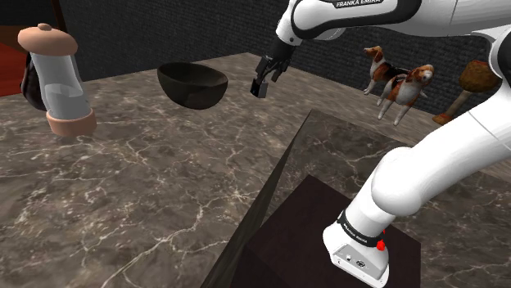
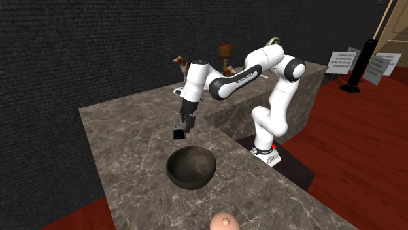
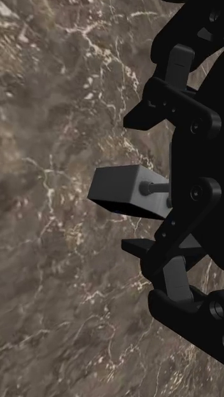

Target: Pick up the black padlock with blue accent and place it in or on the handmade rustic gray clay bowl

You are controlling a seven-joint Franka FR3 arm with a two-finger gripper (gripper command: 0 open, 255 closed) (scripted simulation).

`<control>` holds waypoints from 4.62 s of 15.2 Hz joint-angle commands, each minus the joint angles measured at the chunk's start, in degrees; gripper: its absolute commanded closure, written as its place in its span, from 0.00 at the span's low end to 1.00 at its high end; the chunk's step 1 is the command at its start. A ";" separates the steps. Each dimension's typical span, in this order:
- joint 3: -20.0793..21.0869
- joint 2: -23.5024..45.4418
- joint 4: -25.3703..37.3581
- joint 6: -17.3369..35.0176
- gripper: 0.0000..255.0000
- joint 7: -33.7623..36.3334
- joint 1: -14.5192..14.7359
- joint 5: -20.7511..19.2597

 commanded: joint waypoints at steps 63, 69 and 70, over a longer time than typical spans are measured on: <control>4.23 -18.71 -23.04 12.38 1.00 5.60 -2.15 -7.34; 4.21 -19.43 -19.64 8.27 1.00 5.00 -1.87 -6.86; 4.21 -19.52 -18.93 7.47 1.00 4.88 -1.83 -6.77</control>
